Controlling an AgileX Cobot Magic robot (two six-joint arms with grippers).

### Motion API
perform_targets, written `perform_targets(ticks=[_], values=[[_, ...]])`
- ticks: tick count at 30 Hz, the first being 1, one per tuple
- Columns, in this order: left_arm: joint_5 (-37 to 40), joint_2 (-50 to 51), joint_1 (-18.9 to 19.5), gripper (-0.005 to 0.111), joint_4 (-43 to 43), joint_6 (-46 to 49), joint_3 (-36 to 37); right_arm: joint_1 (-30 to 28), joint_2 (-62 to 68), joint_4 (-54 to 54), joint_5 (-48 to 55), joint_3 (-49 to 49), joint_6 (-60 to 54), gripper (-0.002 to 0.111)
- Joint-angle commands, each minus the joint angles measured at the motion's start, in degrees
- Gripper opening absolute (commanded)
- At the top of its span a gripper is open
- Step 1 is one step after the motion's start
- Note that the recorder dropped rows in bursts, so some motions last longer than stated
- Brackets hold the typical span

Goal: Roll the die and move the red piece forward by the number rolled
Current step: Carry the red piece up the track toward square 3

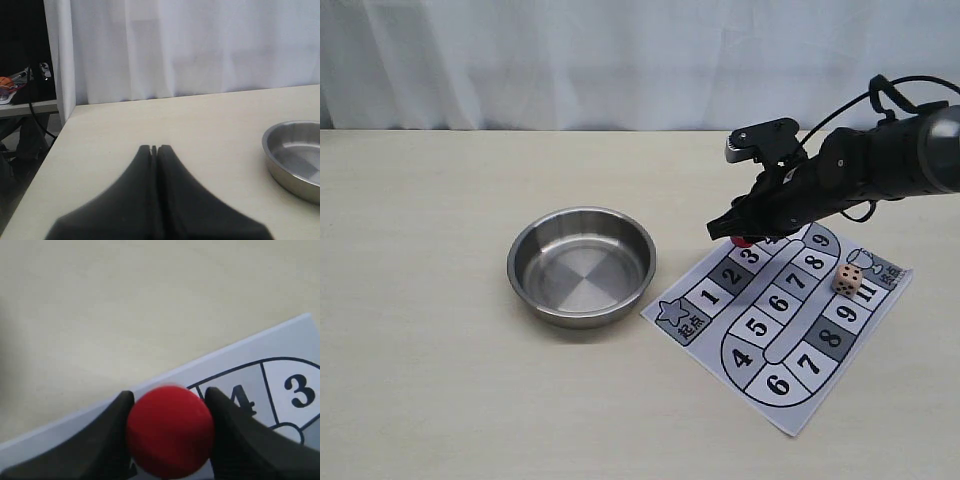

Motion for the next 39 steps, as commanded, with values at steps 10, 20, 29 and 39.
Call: perform_targets(ticks=[10,20,29,39], values=[[-0.7,-0.1,0.0,0.0,-0.2,-0.3,0.1,-0.4,3.3,-0.5,-0.1,0.0,0.1,0.004],[-0.7,-0.1,0.0,0.0,-0.2,-0.3,0.1,-0.4,3.2,-0.5,-0.7,0.0,0.1,0.004],[-0.7,-0.1,0.0,0.0,-0.2,-0.3,0.1,-4.6,-0.5,-0.3,-5.6,0.0,1.8,0.004],[-0.7,-0.1,0.0,0.0,-0.2,-0.3,0.1,-5.8,1.3,-0.3,-6.6,0.0,1.7,0.004]])
